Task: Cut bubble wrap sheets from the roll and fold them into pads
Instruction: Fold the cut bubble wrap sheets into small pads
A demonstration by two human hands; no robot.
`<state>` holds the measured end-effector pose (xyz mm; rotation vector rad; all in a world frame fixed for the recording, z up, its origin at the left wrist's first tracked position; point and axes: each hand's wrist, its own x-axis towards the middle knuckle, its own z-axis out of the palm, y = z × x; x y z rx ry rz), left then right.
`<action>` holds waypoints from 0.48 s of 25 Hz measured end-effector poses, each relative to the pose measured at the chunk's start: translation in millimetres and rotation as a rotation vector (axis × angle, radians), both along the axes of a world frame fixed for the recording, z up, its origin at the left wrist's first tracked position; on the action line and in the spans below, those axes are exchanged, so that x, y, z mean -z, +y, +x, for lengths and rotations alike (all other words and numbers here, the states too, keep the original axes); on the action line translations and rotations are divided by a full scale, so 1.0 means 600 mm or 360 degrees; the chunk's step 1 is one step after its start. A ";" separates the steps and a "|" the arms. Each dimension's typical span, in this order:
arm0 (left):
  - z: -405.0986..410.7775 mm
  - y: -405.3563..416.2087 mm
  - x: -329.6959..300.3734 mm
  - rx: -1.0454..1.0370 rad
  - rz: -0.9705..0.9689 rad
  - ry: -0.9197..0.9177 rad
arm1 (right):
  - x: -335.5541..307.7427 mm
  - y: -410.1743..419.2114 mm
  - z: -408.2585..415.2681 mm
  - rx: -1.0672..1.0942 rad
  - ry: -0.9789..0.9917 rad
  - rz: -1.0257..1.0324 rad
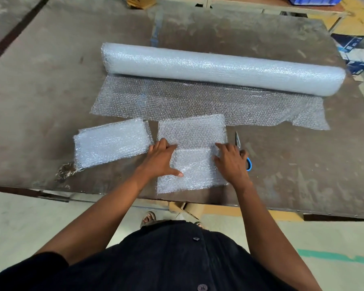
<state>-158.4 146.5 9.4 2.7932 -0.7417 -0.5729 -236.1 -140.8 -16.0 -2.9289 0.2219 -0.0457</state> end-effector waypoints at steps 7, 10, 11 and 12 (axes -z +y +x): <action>0.037 0.010 0.022 -0.0165 -0.0428 0.0383 | -0.039 -0.034 0.045 -0.0037 0.0276 0.0138; 0.035 0.010 0.020 -0.0163 -0.0433 0.0343 | -0.088 -0.048 0.043 -0.0118 0.0595 0.1233; 0.034 0.010 0.019 -0.0139 -0.0405 0.0326 | -0.110 -0.049 0.041 -0.0125 0.0683 0.1562; 0.033 0.011 0.018 -0.0136 -0.0387 0.0335 | -0.130 -0.046 0.039 -0.0154 0.0750 0.1790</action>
